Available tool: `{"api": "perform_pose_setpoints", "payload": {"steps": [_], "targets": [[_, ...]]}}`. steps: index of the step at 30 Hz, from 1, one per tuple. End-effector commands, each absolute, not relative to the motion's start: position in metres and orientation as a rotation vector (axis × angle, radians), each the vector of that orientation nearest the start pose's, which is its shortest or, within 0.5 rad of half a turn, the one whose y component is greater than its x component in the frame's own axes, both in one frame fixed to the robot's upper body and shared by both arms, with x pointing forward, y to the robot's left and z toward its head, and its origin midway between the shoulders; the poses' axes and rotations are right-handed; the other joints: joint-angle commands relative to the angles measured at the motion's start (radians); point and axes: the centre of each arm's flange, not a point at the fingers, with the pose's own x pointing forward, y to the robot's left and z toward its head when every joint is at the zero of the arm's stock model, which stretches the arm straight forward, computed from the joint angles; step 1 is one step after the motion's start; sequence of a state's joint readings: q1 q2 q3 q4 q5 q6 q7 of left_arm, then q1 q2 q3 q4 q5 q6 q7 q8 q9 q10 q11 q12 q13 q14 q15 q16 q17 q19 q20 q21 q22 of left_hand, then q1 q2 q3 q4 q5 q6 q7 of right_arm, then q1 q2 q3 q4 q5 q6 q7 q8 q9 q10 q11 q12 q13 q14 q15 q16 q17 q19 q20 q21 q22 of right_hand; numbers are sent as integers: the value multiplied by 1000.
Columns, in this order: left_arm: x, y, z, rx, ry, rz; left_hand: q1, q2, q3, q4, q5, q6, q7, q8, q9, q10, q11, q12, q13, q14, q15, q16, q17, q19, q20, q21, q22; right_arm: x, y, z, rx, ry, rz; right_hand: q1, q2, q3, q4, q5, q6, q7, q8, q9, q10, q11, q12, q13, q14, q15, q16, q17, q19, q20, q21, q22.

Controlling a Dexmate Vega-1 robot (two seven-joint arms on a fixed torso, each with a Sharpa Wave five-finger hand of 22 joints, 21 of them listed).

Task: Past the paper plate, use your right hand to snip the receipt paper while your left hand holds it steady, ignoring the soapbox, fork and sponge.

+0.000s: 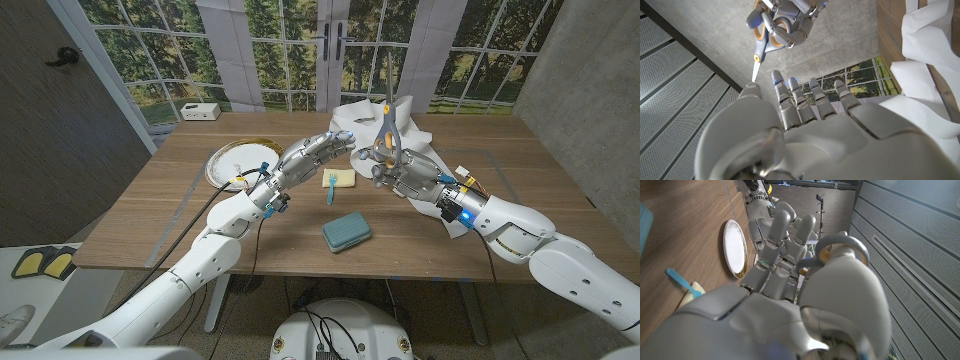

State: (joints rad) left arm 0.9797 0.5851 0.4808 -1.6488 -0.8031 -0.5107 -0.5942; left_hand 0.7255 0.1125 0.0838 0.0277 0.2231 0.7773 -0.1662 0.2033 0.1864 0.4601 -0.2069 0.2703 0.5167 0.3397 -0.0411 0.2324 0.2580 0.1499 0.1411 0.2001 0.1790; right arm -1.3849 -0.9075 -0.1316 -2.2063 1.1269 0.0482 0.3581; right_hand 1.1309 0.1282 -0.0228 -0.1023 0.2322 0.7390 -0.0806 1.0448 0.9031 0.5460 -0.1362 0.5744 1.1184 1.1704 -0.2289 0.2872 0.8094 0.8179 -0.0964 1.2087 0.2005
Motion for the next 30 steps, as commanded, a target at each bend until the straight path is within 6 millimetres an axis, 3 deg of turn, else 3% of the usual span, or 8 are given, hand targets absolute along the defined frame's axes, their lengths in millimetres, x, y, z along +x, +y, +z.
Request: {"api": "perform_pose_setpoints", "payload": {"steps": [1,4,15,21,22,24,26,30], "targets": [[519,160,-21,41,-884,-998,-1,11,6,-2,-1,8,-1,4,1,7,2,5,4,4,-110,7,2,4,3,4,3,425,-200,-19,123,-496,1009,9,7,7,2,-2,-4,-10,150,54,-21,-36,60,101,10,1,1,40,-11,-120,23,1],[520,159,-22,41,-880,-1001,-1,11,6,-2,0,11,-2,4,1,8,2,5,4,3,-111,7,2,4,2,4,3,425,-201,-19,120,-492,1011,4,9,8,4,-2,-7,-12,122,22,-67,-26,89,116,2,1,0,62,-17,-120,32,-1],[523,161,-24,33,-875,-995,-2,13,7,-1,0,9,-4,2,1,9,2,5,5,4,-110,7,3,5,3,4,4,428,-198,-21,142,-465,995,-28,-8,-8,16,0,-14,-21,94,28,-111,-24,260,123,-14,4,12,150,-20,-120,54,-7],[524,163,-26,26,-871,-989,-1,14,8,-2,0,5,-5,-1,1,9,2,4,5,4,-110,7,3,6,3,5,4,430,-196,-20,145,-467,1009,-147,-83,-97,67,20,16,-4,71,20,-146,-9,422,121,-26,6,21,223,7,-120,41,-19],[524,163,-27,24,-871,-987,-1,14,8,-2,0,4,-6,-2,1,9,2,4,5,4,-110,7,3,6,3,5,4,430,-195,-20,139,-476,1017,-189,-112,-130,86,25,23,1,65,16,-159,9,454,119,-31,8,21,237,20,-118,32,-22],[524,164,-27,25,-872,-985,0,15,9,-3,0,1,-5,-3,1,9,2,4,5,4,-110,7,3,7,2,5,4,430,-195,-20,133,-472,1005,-217,-130,-156,100,34,20,6,61,23,-174,12,485,119,-33,7,22,251,39,-120,22,-24],[524,165,-27,26,-872,-983,0,15,9,-3,1,0,-5,-3,1,9,2,4,5,5,-110,7,3,8,2,5,4,430,-195,-19,114,-474,1004,-272,-171,-204,126,43,22,16,52,20,-190,22,525,117,-43,8,17,262,64,-119,2,-27],[525,167,-26,28,-872,-978,1,16,10,-4,1,-3,-5,-5,1,10,2,4,5,4,-109,7,3,9,3,5,4,431,-194,-17,88,-476,1004,-314,-182,-241,154,60,11,32,42,26,-213,44,571,115,-52,7,-2,250,91,-119,-28,-28]]}}
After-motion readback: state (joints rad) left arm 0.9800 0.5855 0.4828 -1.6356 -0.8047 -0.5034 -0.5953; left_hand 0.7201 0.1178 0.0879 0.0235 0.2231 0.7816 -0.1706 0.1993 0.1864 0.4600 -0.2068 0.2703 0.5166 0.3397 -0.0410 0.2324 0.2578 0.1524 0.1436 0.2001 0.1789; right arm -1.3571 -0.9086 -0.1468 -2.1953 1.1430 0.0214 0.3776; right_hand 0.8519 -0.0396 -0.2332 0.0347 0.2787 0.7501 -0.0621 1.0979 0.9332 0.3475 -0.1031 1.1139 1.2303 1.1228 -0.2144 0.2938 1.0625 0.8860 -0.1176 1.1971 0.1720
